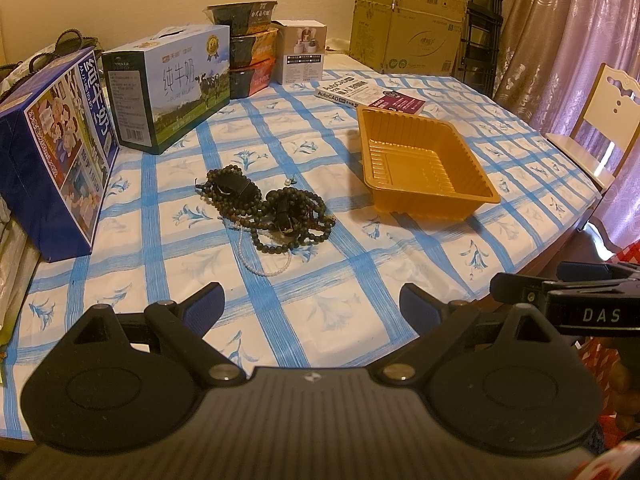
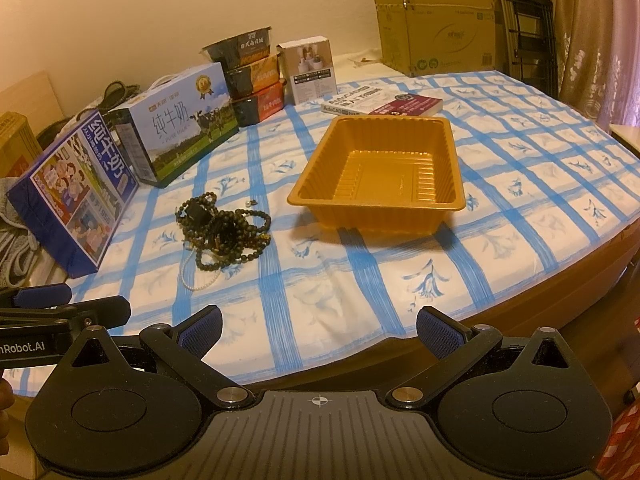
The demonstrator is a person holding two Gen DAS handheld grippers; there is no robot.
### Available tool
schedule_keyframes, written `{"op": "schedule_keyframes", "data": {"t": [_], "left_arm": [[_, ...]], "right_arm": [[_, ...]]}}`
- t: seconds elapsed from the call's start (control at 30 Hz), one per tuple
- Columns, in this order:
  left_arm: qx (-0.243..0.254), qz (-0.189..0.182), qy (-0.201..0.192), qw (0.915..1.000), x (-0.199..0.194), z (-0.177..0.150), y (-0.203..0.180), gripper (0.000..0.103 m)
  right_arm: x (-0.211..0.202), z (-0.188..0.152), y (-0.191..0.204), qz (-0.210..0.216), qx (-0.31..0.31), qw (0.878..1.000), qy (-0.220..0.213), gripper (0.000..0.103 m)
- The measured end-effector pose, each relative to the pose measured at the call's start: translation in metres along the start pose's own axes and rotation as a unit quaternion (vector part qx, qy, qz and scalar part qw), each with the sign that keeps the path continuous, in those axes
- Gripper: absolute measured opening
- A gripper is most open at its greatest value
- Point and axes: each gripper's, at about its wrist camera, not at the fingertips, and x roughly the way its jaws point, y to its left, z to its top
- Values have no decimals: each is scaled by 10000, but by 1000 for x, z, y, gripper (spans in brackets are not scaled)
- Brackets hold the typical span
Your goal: Organize jewelry
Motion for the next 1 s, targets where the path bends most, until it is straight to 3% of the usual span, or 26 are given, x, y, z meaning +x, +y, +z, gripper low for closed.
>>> {"op": "schedule_keyframes", "data": {"t": [1.0], "left_arm": [[-19,-2,-17,10000,0,2,3,94]], "right_arm": [[4,1,0,5,3,10000,-11,103]]}}
